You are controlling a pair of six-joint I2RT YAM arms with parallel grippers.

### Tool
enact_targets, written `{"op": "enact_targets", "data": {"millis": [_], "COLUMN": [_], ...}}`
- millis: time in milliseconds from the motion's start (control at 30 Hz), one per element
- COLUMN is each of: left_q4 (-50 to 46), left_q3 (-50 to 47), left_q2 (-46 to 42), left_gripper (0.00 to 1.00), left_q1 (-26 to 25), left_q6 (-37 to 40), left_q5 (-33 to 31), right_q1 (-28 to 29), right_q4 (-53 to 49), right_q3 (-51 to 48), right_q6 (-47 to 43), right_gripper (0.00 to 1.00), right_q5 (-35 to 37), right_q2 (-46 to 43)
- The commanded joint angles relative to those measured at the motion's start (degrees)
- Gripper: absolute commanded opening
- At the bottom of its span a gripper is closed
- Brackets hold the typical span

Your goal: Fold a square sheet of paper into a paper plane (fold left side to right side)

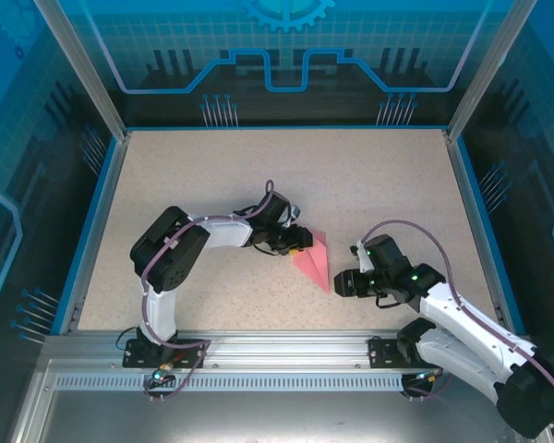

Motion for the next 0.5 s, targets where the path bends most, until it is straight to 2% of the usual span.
{"op": "enact_targets", "data": {"millis": [0, 100, 200, 367, 467], "left_q4": [1.14, 1.39, 1.96, 2.3, 2.38], "left_q3": [2.8, 4.03, 3.73, 1.32, -0.92], "left_q2": [2.57, 4.03, 3.47, -2.12, -7.96], "left_gripper": [0.4, 0.32, 0.2, 0.04, 0.01], "left_q1": [-0.41, -0.59, -0.66, -0.35, 0.05], "left_q6": [-0.48, -0.66, -0.33, 1.16, 2.18], "left_q5": [2.82, 3.45, 3.0, 1.94, 1.18], "right_q1": [-0.94, -1.59, -2.83, -7.28, -12.42], "right_q4": [0.77, 1.96, 3.63, 7.08, 12.16], "right_q3": [-0.96, -1.38, -2.65, -4.8, -6.99], "right_q6": [-0.63, -0.03, 0.98, 1.99, 3.08], "right_gripper": [0.55, 0.61, 0.71, 0.99, 0.99], "right_q5": [-0.88, -2.98, -5.98, -12.36, -20.87], "right_q2": [0.37, 0.27, -0.7, -3.58, -5.03]}}
